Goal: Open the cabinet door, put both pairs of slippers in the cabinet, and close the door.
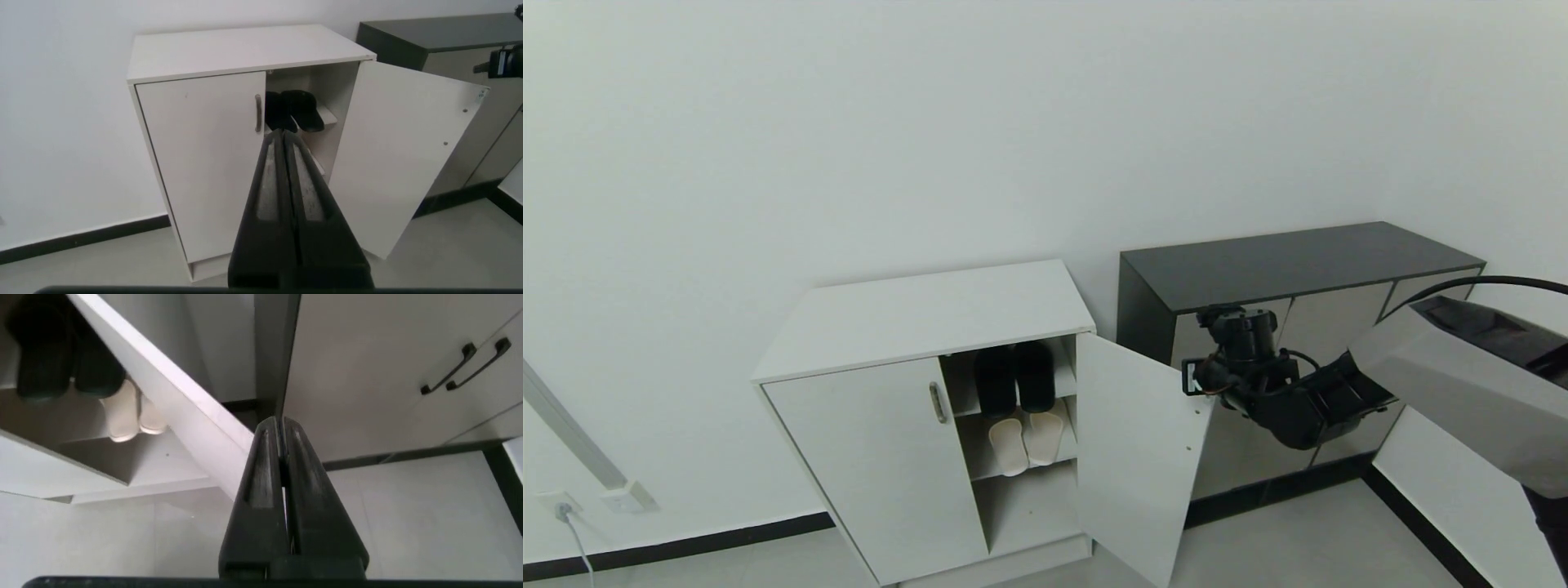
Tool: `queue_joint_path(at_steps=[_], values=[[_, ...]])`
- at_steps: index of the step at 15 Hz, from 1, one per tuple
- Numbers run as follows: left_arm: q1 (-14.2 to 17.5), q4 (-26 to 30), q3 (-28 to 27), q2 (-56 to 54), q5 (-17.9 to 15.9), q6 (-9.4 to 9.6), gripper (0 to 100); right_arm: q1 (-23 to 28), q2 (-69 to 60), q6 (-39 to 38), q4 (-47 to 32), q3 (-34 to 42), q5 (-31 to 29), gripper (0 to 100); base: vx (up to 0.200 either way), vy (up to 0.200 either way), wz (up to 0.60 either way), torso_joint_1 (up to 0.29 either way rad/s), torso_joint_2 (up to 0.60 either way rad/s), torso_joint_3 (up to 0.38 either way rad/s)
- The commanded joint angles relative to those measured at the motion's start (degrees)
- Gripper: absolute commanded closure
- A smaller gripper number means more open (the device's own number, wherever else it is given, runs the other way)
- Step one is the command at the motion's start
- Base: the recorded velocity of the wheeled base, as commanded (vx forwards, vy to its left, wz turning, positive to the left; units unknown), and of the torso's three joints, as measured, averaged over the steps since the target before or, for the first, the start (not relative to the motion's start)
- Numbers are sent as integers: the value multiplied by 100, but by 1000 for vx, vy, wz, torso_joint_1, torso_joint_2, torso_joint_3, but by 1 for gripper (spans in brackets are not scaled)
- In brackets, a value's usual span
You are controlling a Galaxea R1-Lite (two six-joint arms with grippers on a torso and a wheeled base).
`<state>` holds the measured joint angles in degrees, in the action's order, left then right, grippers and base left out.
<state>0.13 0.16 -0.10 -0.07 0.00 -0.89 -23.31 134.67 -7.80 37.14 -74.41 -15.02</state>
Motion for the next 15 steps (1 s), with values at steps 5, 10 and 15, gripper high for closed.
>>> queue_joint_path(at_steps=[5, 10, 15], values=[[4, 2, 1, 7, 9, -8, 100, 81, 332, -2, 135, -188, -27, 100, 0, 0, 0, 0, 0, 0], [4, 2, 1, 7, 9, -8, 100, 98, 411, 7, 135, -223, -27, 100, 0, 0, 0, 0, 0, 0], [4, 2, 1, 7, 9, -8, 100, 19, 358, 16, 118, -100, -27, 100, 0, 0, 0, 0, 0, 0]])
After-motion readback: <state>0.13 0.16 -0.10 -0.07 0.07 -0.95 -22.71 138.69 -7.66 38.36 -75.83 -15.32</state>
